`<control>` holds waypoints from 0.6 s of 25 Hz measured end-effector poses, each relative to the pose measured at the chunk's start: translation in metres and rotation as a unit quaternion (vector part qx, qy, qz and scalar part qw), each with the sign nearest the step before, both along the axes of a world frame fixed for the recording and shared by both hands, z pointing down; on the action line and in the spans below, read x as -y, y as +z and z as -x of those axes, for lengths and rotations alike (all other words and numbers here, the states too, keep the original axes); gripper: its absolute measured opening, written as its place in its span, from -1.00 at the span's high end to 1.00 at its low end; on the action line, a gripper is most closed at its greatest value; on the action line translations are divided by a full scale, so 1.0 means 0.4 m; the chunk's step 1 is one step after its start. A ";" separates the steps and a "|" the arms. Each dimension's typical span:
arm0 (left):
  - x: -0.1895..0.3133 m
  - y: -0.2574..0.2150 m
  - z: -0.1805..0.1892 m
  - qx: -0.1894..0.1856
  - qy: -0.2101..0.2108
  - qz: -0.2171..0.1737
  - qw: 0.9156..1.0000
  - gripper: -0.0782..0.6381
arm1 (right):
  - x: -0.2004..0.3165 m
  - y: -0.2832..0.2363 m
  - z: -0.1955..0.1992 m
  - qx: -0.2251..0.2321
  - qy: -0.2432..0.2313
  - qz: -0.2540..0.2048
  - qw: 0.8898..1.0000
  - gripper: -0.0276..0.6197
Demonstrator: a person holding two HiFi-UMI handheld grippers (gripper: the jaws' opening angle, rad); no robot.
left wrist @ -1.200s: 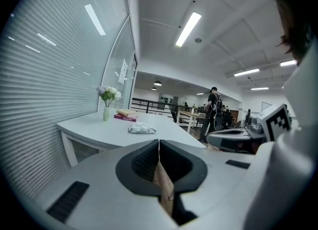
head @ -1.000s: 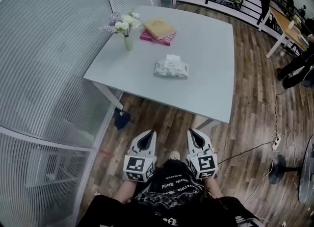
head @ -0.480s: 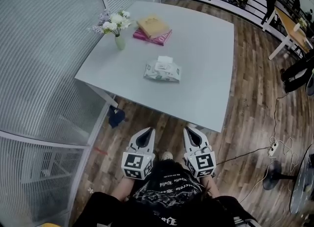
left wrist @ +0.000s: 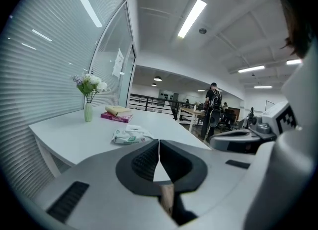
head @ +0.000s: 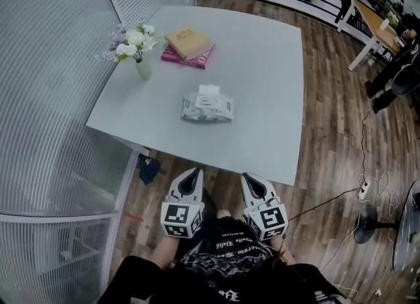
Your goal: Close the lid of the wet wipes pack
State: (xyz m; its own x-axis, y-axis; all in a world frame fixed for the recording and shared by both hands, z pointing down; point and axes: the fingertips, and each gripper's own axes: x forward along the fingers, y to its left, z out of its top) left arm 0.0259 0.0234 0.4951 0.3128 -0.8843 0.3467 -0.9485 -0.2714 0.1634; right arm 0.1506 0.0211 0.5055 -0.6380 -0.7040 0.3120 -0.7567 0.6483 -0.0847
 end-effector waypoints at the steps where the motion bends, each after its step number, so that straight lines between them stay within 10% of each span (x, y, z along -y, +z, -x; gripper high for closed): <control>1: 0.029 0.000 0.013 -0.002 0.000 -0.002 1.000 0.76 | 0.025 0.000 0.009 -0.001 0.002 0.001 1.000 0.92; 15: 0.399 0.021 0.164 -0.011 0.078 -0.005 0.997 0.76 | 0.327 0.037 0.249 -0.011 0.005 0.038 0.999 0.92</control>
State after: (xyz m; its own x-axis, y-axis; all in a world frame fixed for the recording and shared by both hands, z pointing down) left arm -0.0399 -0.1360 0.5034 0.4540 -0.8278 0.3297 -0.8909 -0.4166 0.1807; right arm 0.0510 -0.1097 0.5202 -0.6236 -0.6845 0.3775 -0.7654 0.6330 -0.1166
